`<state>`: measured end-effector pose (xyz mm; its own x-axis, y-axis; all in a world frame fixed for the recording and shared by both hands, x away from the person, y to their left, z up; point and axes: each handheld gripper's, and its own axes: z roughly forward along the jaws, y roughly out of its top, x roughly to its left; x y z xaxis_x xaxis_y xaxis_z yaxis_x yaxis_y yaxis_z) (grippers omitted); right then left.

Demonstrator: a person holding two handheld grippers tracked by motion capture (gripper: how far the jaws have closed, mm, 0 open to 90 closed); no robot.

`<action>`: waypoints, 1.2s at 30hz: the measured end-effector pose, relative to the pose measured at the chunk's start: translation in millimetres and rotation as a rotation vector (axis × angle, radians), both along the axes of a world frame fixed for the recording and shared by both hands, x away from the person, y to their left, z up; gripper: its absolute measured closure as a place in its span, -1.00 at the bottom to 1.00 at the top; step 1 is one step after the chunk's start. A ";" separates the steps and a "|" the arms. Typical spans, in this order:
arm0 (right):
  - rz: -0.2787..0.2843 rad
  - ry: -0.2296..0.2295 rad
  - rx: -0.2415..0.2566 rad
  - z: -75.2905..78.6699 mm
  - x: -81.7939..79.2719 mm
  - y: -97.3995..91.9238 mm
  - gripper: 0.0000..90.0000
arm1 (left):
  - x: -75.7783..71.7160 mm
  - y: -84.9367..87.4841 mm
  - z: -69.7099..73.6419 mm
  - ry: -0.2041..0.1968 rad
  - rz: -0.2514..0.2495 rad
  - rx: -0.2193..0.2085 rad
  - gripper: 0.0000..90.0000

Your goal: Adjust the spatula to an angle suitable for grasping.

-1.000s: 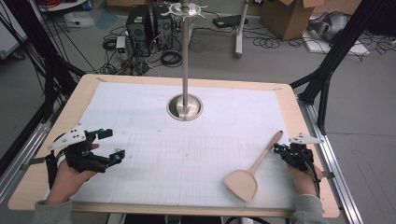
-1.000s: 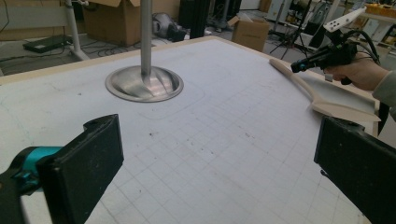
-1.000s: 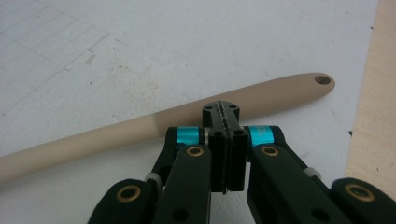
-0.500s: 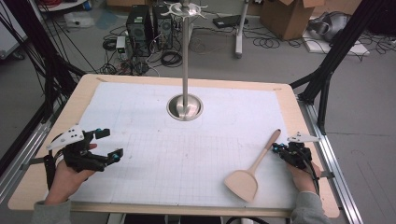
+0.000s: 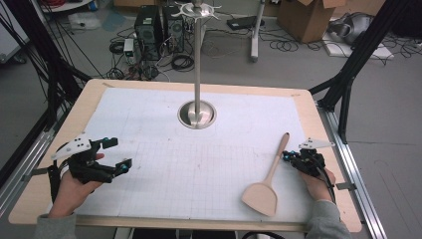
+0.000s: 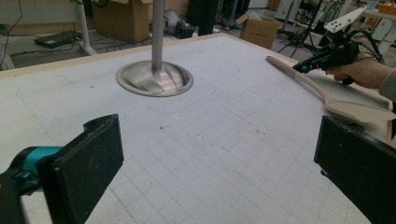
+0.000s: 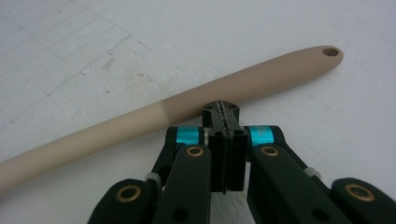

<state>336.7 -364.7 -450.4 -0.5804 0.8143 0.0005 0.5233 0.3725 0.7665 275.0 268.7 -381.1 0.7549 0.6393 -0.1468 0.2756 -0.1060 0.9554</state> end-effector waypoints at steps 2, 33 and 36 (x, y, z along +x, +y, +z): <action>0.056 0.009 0.008 -0.6 4.9 6.8 1.00 | -0.1 1.9 0.2 -0.006 0.009 -0.002 -0.96; 0.447 0.071 -0.002 5.5 40.8 68.8 1.00 | -5.2 14.5 -1.7 -0.001 0.045 0.003 -0.96; 0.488 0.075 0.006 3.8 41.3 74.9 1.00 | -5.7 15.2 -1.8 0.001 0.047 0.000 -0.96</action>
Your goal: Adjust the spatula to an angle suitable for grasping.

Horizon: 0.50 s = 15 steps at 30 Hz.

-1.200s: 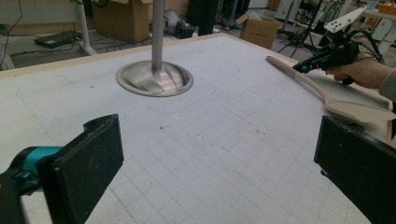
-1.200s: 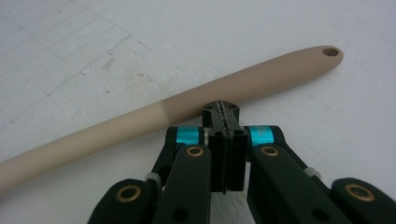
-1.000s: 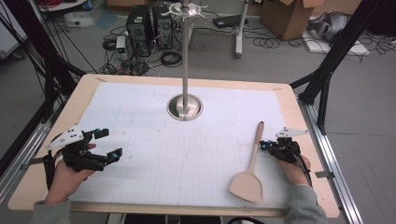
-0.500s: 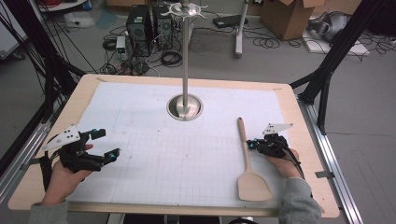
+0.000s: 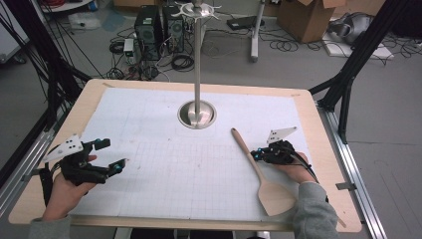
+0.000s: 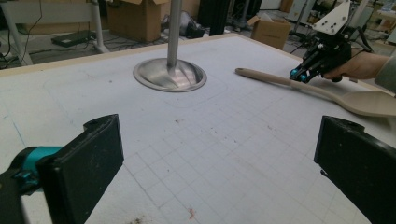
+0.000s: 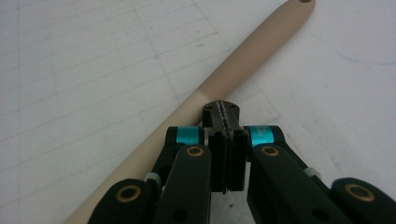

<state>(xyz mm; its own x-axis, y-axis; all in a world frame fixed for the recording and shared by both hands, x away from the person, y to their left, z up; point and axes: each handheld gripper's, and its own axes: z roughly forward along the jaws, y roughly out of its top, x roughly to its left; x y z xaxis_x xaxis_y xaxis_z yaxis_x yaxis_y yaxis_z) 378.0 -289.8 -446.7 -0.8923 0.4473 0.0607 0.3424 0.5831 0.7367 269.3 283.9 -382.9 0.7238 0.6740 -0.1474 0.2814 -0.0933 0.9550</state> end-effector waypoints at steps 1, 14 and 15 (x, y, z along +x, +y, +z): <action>0.000 0.000 0.000 0.0 0.0 0.0 1.00 | -0.1 0.6 0.1 -0.003 0.003 0.003 -0.96; 0.100 0.019 -0.034 3.8 5.0 15.0 1.00 | -1.5 1.5 -0.9 0.001 0.006 0.004 -0.96; 0.105 0.025 -0.035 4.2 5.4 15.6 1.00 | -1.5 1.8 -1.0 0.002 0.007 0.005 -0.96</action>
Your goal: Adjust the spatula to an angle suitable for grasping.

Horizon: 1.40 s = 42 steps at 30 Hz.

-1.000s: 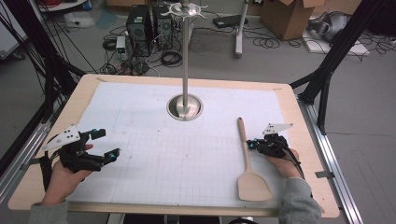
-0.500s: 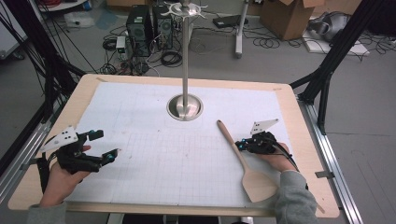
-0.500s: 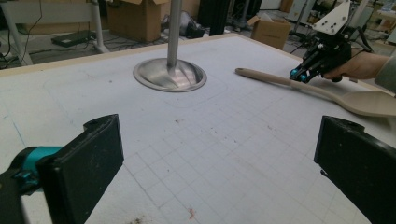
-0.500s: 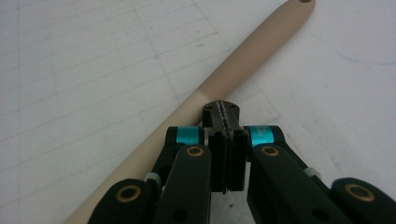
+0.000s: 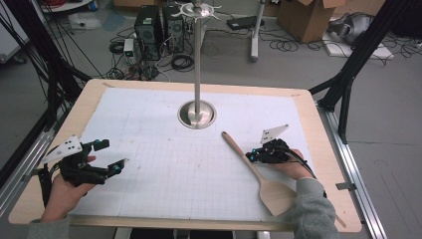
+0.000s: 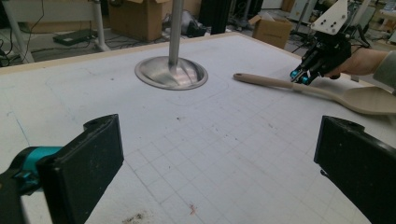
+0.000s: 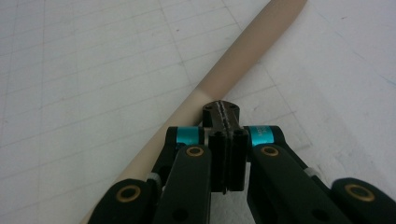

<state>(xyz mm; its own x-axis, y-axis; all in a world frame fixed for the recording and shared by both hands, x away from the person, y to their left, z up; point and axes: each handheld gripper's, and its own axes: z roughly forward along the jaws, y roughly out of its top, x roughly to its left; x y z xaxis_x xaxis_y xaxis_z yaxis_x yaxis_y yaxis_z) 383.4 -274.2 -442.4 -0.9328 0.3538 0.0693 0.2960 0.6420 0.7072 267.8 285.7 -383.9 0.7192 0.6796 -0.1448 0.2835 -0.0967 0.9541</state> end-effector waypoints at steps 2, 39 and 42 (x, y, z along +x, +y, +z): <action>-0.001 0.005 0.003 0.0 0.1 0.0 1.00 | 0.3 0.3 -0.4 0.002 -0.003 0.000 -0.96; -0.259 -0.176 0.085 55.7 -42.3 -22.1 0.96 | -4.7 -3.4 4.0 -0.024 -0.026 0.002 -0.94; -0.277 -0.186 0.106 59.4 -52.7 -24.1 0.84 | -3.6 -4.9 3.0 -0.022 -0.029 0.008 -0.94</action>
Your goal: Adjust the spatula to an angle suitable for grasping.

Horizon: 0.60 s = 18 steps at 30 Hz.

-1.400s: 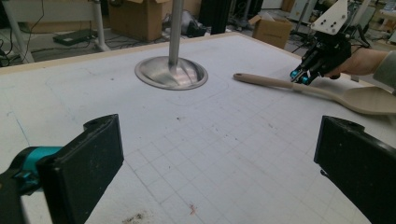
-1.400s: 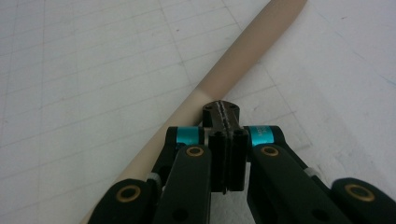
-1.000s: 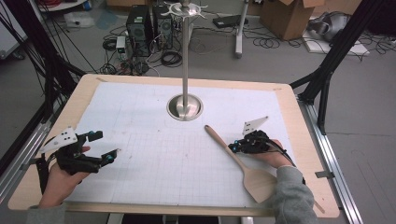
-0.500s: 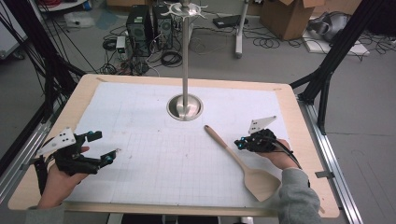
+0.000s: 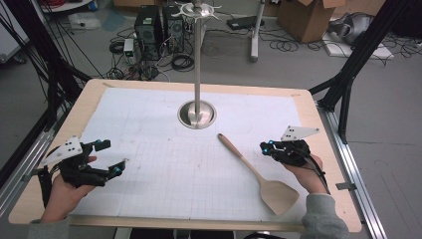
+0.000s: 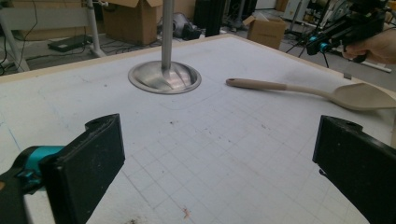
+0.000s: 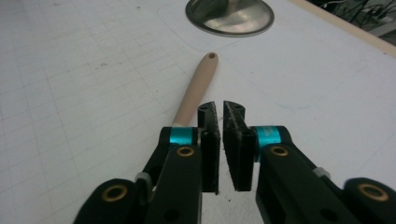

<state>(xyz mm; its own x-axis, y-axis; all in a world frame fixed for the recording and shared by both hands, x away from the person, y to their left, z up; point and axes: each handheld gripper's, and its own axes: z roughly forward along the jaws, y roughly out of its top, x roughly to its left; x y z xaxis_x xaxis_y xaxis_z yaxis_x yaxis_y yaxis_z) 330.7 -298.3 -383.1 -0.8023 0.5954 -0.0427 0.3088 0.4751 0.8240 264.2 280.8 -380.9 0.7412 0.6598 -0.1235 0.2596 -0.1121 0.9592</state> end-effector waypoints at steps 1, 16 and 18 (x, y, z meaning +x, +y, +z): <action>-0.009 -0.003 0.000 1.1 -4.2 0.1 0.82 | 0.1 -0.7 -0.3 0.003 -0.003 -0.001 -0.94; -0.113 -0.056 0.059 11.6 -45.1 12.0 -0.04 | 0.4 -0.9 -2.6 0.011 -0.020 -0.014 -0.94; -0.160 -0.073 0.150 16.9 -50.6 7.7 -0.35 | 3.3 0.3 -2.0 0.007 -0.026 -0.028 -0.94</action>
